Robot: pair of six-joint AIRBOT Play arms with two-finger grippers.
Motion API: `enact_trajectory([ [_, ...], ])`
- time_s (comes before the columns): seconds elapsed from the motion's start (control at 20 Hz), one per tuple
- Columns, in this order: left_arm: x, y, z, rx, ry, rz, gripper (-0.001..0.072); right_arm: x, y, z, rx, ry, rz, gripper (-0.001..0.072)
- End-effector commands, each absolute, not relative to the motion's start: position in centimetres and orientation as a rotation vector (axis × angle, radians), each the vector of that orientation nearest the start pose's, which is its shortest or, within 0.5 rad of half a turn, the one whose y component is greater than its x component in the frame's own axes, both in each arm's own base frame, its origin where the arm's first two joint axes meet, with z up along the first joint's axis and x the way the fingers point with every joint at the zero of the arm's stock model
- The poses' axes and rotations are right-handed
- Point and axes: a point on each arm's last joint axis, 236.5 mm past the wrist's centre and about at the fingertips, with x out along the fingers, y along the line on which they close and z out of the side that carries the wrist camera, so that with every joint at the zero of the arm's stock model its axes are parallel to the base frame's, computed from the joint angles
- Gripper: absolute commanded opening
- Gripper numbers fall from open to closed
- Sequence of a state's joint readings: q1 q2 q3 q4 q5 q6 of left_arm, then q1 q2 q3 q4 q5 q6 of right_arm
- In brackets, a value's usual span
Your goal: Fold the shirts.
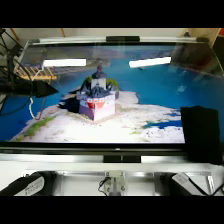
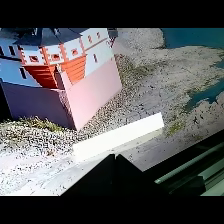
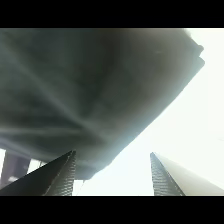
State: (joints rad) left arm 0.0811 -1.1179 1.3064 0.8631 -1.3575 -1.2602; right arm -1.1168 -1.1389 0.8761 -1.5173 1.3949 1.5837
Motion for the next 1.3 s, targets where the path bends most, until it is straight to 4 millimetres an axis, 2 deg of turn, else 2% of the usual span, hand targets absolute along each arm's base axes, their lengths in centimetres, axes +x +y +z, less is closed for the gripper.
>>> enact_trajectory([
  [0.0, 37.1, -11.7, 16.1, -0.298, 0.963, -0.58, 0.0032, 15.5, -23.2, 2.2, 0.904, 1.309, -0.783, 0.0578],
  [0.1, 37.8, -10.0, 14.2, -0.183, 1.03, -0.476, 0.0031, 23.2, -23.3, 7.7, 0.72, 1.11, -0.642, 0.0577],
  [0.15, 38.2, -8.5, 12.7, -0.076, 1.093, -0.379, 0.003, 27.4, -22.0, 10.3, 0.608, 1.026, -0.561, 0.0577],
  [0.2, 38.5, -7.0, 11.5, 0.036, 1.153, -0.283, 0.0031, 31.1, -19.6, 12.1, 0.513, 0.979, -0.473, 0.0577],
  [0.25, 38.8, -5.9, 10.5, 0.147, 1.209, -0.192, 0.0032, 34.3, -16.0, 13.1, 0.431, 0.951, -0.38, 0.0577],
  [0.3, 39.0, -5.7, 9.6, 0.235, 1.251, -0.159, 0.0035, 36.3, -12.4, 13.1, 0.361, 0.958, -0.308, 0.0577],
  [0.35, 39.0, -6.7, 8.5, 0.277, 1.283, -0.175, 0.0173, 37.3, -8.7, 12.0, 0.279, 1.015, -0.247, 0.0577],
  [0.4, 38.8, -8.0, 7.4, 0.265, 1.311, -0.19, 0.0562, 37.2, -5.8, 10.3, 0.219, 1.102, -0.206, 0.0578],
  [0.45, 38.2, -8.9, 6.3, 0.24, 1.346, -0.192, 0.0712, 36.2, -2.9, 8.3, 0.19, 1.22, -0.149, 0.0578],
  [0.55, 37.2, -9.5, 4.9, 0.232, 1.342, -0.228, 0.0714, 33.1, 1.1, 5.0, 0.206, 1.462, -0.036, 0.0578],
  [0.6, 37.0, -10.1, 4.9, 0.194, 1.304, -0.25, 0.0713, 32.2, 1.8, 4.4, 0.212, 1.524, -0.007, 0.0578],
  [0.7, 36.5, -11.3, 5.3, 0.112, 1.255, -0.283, 0.0713, 32.2, 1.9, 4.4, 0.216, 1.524, -0.001, 0.0578],
  [1.25, 36.3, -11.4, 4.8, 0.107, 1.273, -0.28, 0.0713, 32.2, 1.7, 4.4, 0.208, 1.523, -0.009, 0.0578],
])
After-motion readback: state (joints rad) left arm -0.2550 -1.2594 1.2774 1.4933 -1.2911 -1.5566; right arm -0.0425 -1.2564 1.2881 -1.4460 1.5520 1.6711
